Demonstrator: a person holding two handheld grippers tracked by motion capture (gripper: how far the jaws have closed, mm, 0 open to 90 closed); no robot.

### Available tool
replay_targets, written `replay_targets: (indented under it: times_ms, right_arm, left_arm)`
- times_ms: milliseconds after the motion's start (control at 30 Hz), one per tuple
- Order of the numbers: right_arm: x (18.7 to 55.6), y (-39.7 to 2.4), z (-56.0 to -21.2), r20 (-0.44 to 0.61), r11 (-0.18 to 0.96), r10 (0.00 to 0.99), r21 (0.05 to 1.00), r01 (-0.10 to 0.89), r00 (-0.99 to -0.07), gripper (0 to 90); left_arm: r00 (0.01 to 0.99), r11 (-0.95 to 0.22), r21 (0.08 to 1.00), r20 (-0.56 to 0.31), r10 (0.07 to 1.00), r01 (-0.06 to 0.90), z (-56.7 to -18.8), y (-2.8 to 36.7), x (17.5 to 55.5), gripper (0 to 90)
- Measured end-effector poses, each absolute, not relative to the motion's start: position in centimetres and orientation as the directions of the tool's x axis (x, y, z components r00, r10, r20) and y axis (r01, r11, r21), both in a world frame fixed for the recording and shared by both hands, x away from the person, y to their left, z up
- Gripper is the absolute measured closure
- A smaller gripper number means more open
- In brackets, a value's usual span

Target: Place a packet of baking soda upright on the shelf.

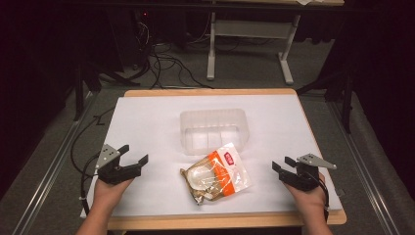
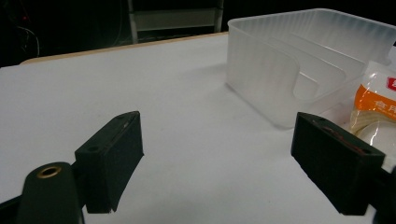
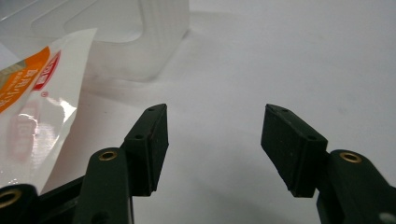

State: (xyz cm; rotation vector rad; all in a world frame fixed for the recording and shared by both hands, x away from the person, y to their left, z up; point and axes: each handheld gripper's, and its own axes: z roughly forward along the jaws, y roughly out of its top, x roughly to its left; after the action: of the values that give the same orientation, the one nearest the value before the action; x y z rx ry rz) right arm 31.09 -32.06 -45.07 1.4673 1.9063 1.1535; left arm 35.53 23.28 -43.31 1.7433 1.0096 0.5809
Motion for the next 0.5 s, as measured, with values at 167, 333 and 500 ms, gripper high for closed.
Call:
replay_targets:
  times_ms: [167,333,500]
  right_arm:
    - [31.1,-31.3,-44.8,0.126,0.081,0.931,0.843,0.532,-0.342,40.2]
    - [31.1,-28.7,-44.2,0.141,0.092,0.906,0.854,0.512,-0.398,37.7]
    - [31.3,-26.4,-43.9,0.153,0.104,0.882,0.858,0.502,-0.445,33.9]
  left_arm:
    - [0.536,-0.158,0.919,-0.066,0.841,0.361,-43.3,23.3,35.5,17.3]
    - [0.536,-0.158,0.919,-0.066,0.841,0.361,-43.3,23.3,35.5,17.3]
    - [0.536,-0.160,0.919,-0.064,0.842,0.361,-43.3,23.3,35.6,17.3]
